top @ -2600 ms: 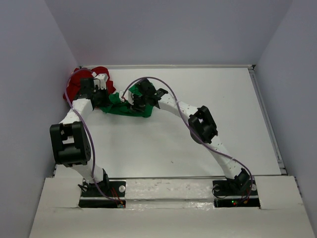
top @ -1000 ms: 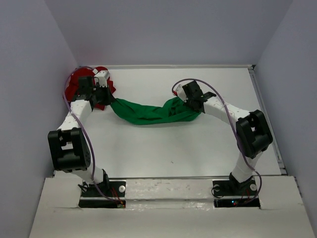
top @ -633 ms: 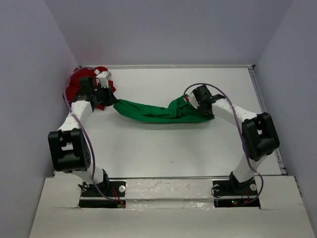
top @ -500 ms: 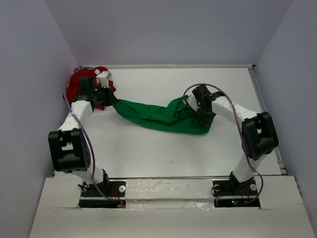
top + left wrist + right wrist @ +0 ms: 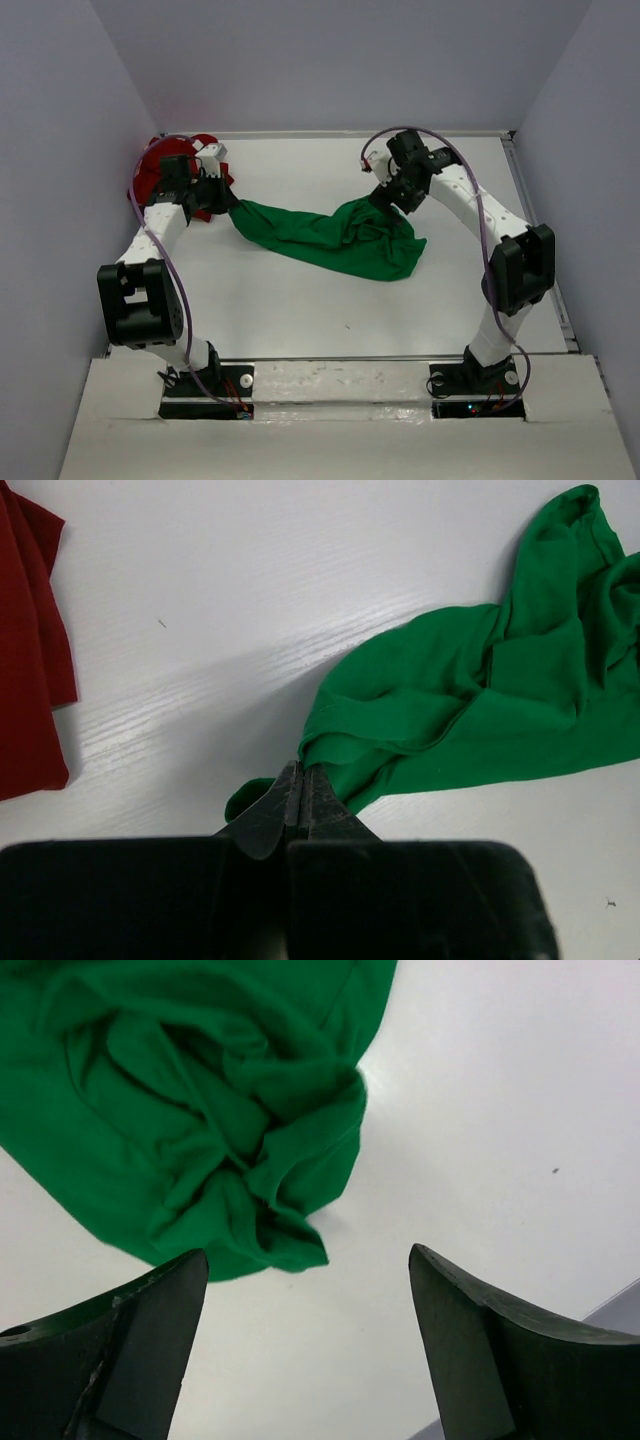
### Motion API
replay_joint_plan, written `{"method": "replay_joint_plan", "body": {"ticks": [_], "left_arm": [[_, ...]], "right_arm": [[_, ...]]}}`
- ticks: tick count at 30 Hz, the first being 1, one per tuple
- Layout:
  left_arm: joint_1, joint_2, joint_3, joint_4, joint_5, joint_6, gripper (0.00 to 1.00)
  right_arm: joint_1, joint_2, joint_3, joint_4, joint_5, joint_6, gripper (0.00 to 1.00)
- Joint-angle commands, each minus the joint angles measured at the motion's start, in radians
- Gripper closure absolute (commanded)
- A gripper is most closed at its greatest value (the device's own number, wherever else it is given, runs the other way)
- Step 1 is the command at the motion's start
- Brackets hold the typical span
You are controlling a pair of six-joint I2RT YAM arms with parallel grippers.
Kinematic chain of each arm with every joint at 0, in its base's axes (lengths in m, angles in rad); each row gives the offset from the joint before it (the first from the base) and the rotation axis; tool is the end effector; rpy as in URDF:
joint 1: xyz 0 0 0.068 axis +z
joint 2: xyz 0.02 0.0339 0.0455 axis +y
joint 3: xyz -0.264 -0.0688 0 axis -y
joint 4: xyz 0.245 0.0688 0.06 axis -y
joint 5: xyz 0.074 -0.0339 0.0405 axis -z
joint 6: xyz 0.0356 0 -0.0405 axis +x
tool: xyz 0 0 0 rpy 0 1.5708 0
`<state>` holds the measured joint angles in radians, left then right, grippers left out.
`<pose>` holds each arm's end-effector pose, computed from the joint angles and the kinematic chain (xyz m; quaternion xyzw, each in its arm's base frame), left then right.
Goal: Fold and stack the t-shirts
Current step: Flatten out the tshirt
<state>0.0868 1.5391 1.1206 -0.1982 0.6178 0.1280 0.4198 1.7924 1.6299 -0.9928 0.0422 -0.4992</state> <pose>0.3444 0.0093 0.2730 0.1570 0.8433 -0.2216 0.4639 0.3419 0.1510 0.2904 -0.4300 0.8787 -0.0288 0.2052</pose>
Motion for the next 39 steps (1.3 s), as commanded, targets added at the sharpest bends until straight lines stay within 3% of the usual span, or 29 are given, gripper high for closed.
{"method": "replay_joint_plan", "body": {"ticks": [1,12,17,30,39], "left_arm": [[-0.004,-0.045,-0.007,0.017,0.025,0.016,1.00],[-0.005,-0.036,-0.007,0.017,0.017,0.022,1.00],[-0.007,-0.024,-0.002,0.014,0.016,0.025,1.00],[-0.015,-0.025,0.002,0.013,0.020,0.027,1.00],[-0.018,-0.028,0.001,0.014,0.031,0.028,1.00]], "right_arm": [[-0.003,0.092,0.146,0.043,-0.102,0.031,0.15],[-0.003,0.292,0.202,0.008,-0.159,0.011,0.22],[-0.003,0.285,0.160,0.023,-0.133,0.002,0.23],[-0.003,0.168,0.139,0.071,0.117,0.037,0.28],[-0.003,0.128,0.082,0.051,0.133,0.042,0.33]]}}
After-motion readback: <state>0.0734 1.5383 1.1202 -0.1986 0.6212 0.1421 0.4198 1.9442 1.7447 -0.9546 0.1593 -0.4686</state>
